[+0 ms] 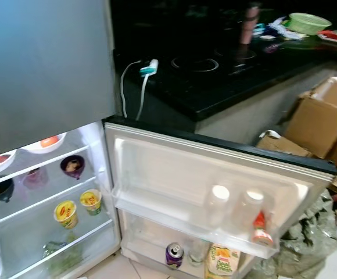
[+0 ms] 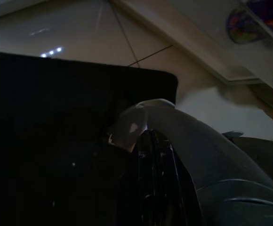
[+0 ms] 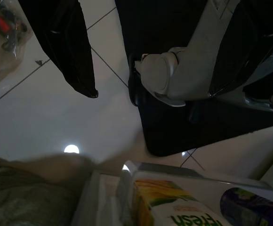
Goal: Restocking fridge
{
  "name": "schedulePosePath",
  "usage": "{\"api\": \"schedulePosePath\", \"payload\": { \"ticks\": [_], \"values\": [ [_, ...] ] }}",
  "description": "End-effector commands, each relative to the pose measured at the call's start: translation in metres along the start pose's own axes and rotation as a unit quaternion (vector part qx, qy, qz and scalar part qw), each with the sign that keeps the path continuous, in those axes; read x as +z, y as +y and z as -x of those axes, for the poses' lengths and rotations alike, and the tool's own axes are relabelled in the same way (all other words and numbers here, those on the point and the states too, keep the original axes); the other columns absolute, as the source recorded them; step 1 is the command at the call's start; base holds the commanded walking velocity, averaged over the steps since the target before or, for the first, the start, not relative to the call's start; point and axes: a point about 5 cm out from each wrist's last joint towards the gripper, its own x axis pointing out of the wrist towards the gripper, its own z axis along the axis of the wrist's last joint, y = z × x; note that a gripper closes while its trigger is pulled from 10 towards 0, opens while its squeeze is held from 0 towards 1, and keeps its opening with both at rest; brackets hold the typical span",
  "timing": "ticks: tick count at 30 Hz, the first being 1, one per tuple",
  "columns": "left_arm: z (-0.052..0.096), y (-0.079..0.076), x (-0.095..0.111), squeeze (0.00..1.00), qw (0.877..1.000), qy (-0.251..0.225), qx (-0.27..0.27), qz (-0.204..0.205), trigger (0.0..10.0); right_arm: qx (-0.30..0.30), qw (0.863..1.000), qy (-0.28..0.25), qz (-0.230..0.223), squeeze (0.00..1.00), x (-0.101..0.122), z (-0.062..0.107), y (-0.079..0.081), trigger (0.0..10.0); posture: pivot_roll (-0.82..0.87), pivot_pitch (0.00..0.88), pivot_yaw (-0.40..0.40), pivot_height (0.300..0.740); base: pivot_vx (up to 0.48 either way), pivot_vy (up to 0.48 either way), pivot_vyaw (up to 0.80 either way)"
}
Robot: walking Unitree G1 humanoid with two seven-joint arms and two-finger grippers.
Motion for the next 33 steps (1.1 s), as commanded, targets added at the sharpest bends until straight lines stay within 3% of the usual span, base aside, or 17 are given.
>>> {"api": "schedulePosePath", "payload": {
  "ticks": [1,5,13,33],
  "values": [
    [-0.0002,-0.0016,-0.0048,0.0,1.0,0.015,0.004,-0.001,10.0,-0.005,1.0,0.011,-0.004,0.0,-0.0071,0.0012,0.0003,10.0,-0.04,0.0,-0.054,0.74,0.0,0.0,0.68],
    [0.0003,0.0,-0.0072,0.0,1.0,0.025,0.017,-0.006,10.0,-0.022,1.0,0.02,0.007,0.0,-0.0109,0.0021,-0.0011,10.0,-0.04,0.0,-0.052,0.74,0.0,0.0,0.68],
    [0.0007,0.0,-0.0101,0.0,0.999,0.035,0.021,-0.013,10.0,-0.041,0.999,0.028,0.008,0.0,-0.014,0.0029,-0.003,10.0,-0.05,0.0,-0.051,0.74,0.0,0.0,0.0],
    [0.0005,-0.0017,-0.014,0.0,0.998,0.05,0.023,-0.023,10.0,-0.048,0.998,0.031,0.013,0.0,-0.0161,0.0032,-0.0029,10.0,-0.05,0.0,-0.05,0.74,-0.285,0.0,0.0]
  ]
}}
